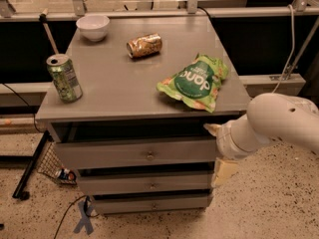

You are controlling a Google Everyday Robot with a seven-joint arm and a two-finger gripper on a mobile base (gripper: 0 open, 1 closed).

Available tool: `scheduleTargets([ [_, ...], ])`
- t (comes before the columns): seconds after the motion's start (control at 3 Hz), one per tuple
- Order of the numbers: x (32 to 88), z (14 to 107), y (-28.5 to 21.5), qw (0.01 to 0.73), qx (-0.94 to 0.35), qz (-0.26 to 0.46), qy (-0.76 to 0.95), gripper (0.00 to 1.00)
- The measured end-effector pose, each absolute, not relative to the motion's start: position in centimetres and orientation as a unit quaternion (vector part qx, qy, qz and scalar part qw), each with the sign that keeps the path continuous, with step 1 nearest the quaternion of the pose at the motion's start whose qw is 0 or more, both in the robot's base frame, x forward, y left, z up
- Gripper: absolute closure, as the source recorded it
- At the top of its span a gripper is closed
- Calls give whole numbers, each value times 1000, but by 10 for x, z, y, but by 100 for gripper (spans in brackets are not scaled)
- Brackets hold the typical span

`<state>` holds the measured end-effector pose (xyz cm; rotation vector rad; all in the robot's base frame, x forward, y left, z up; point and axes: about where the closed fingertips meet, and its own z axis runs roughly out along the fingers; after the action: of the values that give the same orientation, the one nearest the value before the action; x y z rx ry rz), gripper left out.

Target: Open top drawer

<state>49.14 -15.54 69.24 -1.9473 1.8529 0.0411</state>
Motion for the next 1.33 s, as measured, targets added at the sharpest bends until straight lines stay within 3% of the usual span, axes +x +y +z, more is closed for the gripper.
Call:
scheduleTargets([
  [1.33,527,672,-136,259,-697,46,667,0],
])
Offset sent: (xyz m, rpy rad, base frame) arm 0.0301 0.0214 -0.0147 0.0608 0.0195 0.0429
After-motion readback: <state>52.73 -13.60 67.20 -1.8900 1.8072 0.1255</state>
